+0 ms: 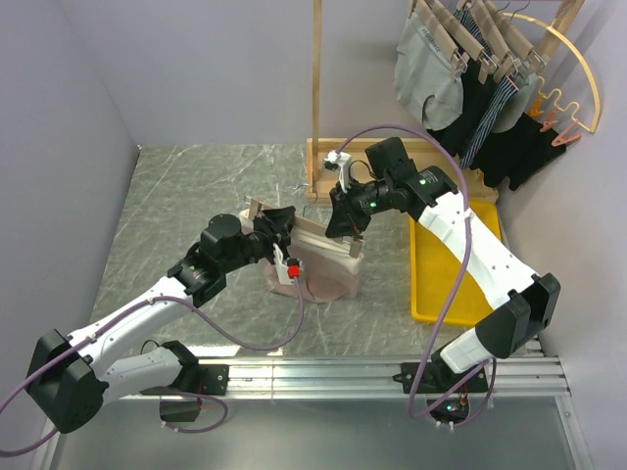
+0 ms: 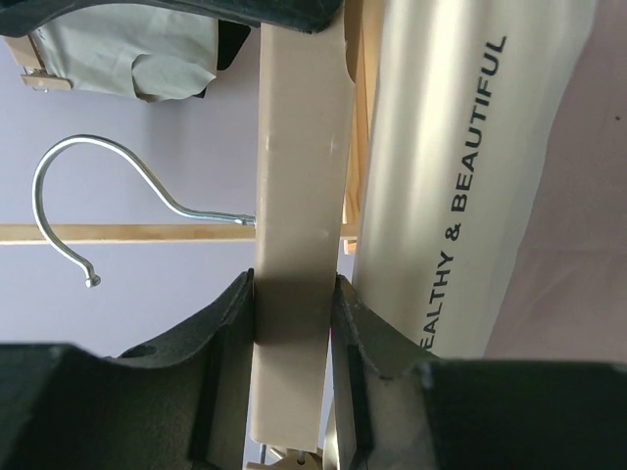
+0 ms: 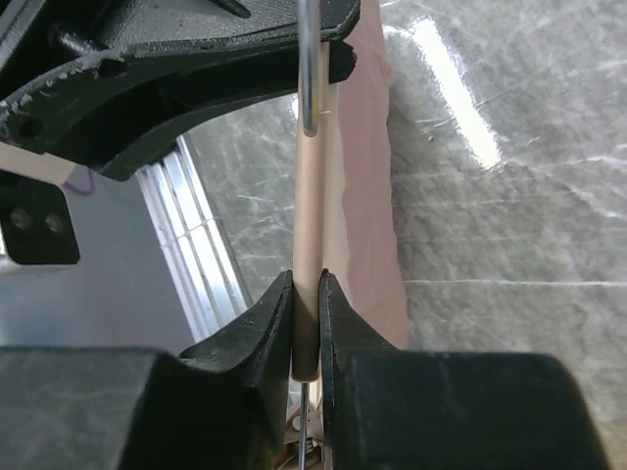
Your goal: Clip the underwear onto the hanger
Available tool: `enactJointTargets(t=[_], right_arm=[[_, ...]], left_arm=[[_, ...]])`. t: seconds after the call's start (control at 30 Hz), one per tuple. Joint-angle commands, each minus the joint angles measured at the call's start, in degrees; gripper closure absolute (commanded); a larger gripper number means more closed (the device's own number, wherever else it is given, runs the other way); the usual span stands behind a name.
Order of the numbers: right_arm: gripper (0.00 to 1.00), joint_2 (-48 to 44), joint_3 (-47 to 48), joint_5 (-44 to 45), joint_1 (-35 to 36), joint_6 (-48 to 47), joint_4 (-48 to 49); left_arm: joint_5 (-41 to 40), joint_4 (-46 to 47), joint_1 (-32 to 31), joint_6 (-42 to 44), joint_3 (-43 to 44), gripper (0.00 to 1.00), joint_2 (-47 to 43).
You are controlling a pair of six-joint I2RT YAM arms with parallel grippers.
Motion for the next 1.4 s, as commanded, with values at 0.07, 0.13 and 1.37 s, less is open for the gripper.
enactJointTargets(t=[0.07, 0.13, 1.37], right_arm=[[1.0, -1.1, 0.6, -1.4, 0.4, 0.3, 1.0], [1.0, -1.3, 1.0, -1.0, 0.1, 1.1, 1.8], [1.0, 14.0, 45.2, 30.0, -23.4, -1.5, 4.2]], left_arm=[[1.2, 4.2, -0.2, -2.4, 2.8, 0.94, 0.4], [0.7, 4.4, -0.2, -3.7, 3.1, 0.83, 0.5], [-5.3, -30.6, 8.5, -73.5, 32.5, 0.01, 8.6]])
